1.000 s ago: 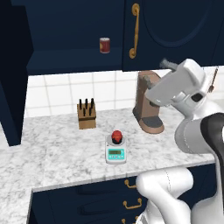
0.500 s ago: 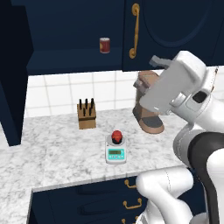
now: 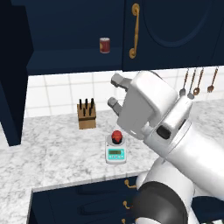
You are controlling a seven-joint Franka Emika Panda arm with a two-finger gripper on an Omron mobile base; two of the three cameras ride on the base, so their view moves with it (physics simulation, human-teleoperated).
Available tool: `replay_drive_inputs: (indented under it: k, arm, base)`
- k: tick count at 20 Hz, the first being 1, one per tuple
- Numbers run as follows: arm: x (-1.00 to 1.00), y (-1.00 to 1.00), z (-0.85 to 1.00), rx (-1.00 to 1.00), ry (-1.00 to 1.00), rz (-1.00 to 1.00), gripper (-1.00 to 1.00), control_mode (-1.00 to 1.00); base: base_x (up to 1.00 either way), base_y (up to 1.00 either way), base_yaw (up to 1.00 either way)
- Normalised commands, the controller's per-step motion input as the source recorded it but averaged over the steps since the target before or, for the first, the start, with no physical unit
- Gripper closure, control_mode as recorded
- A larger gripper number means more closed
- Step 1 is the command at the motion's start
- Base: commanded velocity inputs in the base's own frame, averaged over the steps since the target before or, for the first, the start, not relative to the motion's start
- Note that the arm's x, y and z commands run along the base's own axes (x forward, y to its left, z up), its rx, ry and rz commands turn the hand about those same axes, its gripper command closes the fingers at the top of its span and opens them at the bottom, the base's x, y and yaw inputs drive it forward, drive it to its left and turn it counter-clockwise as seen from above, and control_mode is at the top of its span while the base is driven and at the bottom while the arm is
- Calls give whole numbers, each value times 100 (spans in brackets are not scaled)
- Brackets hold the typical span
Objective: Pick the jam and place it on the digital scale for weighing, and close the cabinet.
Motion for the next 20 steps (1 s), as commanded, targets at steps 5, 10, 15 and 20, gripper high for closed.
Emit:
replay_drive_inputs:
  k: [5, 10, 15, 20]
  arm:
    - [-25, 100, -44, 3, -28, -32, -100, -100]
    - [6, 100, -48, 2, -21, -27, -100, -100]
    - [-11, 98, -68, 25, -24, -29, -100, -100]
    - [-71, 59, -53, 29, -16, -17, -100, -100]
  base:
    - [0, 0, 0]
    - [0, 0, 0]
    - [0, 0, 0]
    - [0, 0, 0]
